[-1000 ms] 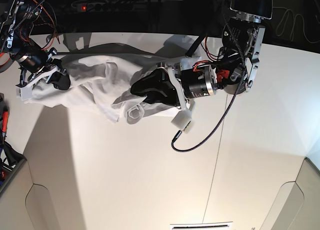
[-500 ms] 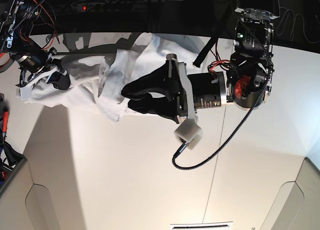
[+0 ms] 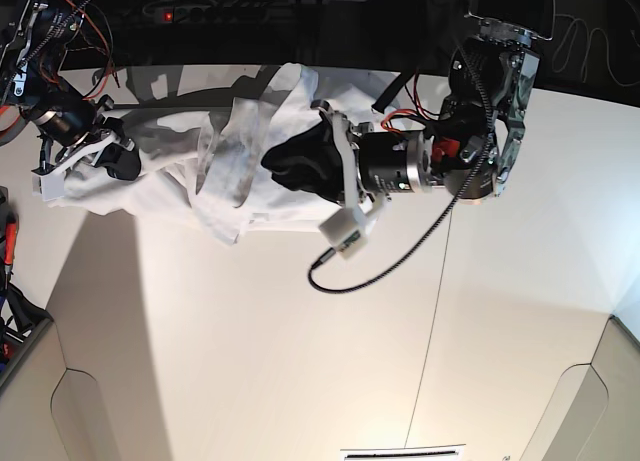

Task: Layout the t-shirt on the table in an organized manner, then fold the t-shirt properly
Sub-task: 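Press and smooth the folded half with the left gripper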

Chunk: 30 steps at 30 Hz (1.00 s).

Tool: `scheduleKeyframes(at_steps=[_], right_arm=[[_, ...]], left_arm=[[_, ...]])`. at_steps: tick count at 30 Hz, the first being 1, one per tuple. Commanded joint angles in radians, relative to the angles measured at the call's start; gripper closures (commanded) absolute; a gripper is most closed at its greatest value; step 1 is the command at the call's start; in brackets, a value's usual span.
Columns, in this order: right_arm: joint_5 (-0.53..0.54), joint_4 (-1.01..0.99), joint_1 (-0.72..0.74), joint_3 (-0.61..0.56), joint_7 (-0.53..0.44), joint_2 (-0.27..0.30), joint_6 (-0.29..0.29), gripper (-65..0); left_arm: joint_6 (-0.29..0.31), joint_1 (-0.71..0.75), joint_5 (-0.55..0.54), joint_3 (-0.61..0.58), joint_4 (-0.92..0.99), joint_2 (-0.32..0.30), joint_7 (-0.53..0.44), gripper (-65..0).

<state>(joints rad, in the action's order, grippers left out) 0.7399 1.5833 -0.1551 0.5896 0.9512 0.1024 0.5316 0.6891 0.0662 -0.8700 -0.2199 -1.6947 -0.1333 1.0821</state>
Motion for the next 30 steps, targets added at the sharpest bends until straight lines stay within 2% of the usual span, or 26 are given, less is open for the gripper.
scheduleKeyframes(at_steps=[1, 3, 7, 11, 18, 20, 22, 25, 27, 30], right_arm=[[0.016, 0.014, 0.008, 0.004, -0.012, 0.011, 0.008, 0.0], [0.016, 0.014, 0.008, 0.004, -0.012, 0.011, 0.008, 0.0], [0.016, 0.014, 0.008, 0.004, -0.012, 0.011, 0.008, 0.0], [0.016, 0.014, 0.008, 0.004, -0.012, 0.011, 0.008, 0.0], [0.016, 0.014, 0.008, 0.004, -0.012, 0.011, 0.008, 0.0], [0.016, 0.014, 0.008, 0.004, -0.011, 0.011, 0.008, 0.0], [0.015, 0.014, 0.008, 0.004, -0.010, 0.011, 0.008, 0.0], [0.015, 0.014, 0.008, 0.004, -0.008, 0.011, 0.008, 0.0], [0.015, 0.014, 0.008, 0.004, -0.008, 0.011, 0.008, 0.0], [0.016, 0.014, 0.008, 0.004, -0.008, 0.011, 0.008, 0.0]], left_arm=[[0.009, -0.019, -0.032, -0.027, -0.017, 0.003, -0.023, -13.0], [0.009, -0.037, -0.030, -0.084, -0.017, 0.003, -0.024, -0.6], [0.009, -0.093, -0.029, -0.172, 0.005, 0.003, -0.032, 0.0], [0.009, -0.166, -0.025, -0.246, 0.111, 0.013, -0.070, 0.0], [0.009, -0.308, -0.011, -0.306, 0.454, 0.116, -0.113, 0.0], [0.009, -0.353, 0.082, -0.306, 0.557, 0.147, -0.201, 0.0], [0.009, -0.395, 0.237, -0.306, 0.649, 0.168, -0.325, 0.0], [0.009, -0.441, 0.418, -0.306, 0.750, 0.174, -0.472, 0.0], [0.009, -0.460, 0.499, -0.301, 0.793, 0.174, -0.528, 0.0], [-0.046, -0.468, 0.544, -0.300, 0.817, 0.166, -0.570, 0.0]])
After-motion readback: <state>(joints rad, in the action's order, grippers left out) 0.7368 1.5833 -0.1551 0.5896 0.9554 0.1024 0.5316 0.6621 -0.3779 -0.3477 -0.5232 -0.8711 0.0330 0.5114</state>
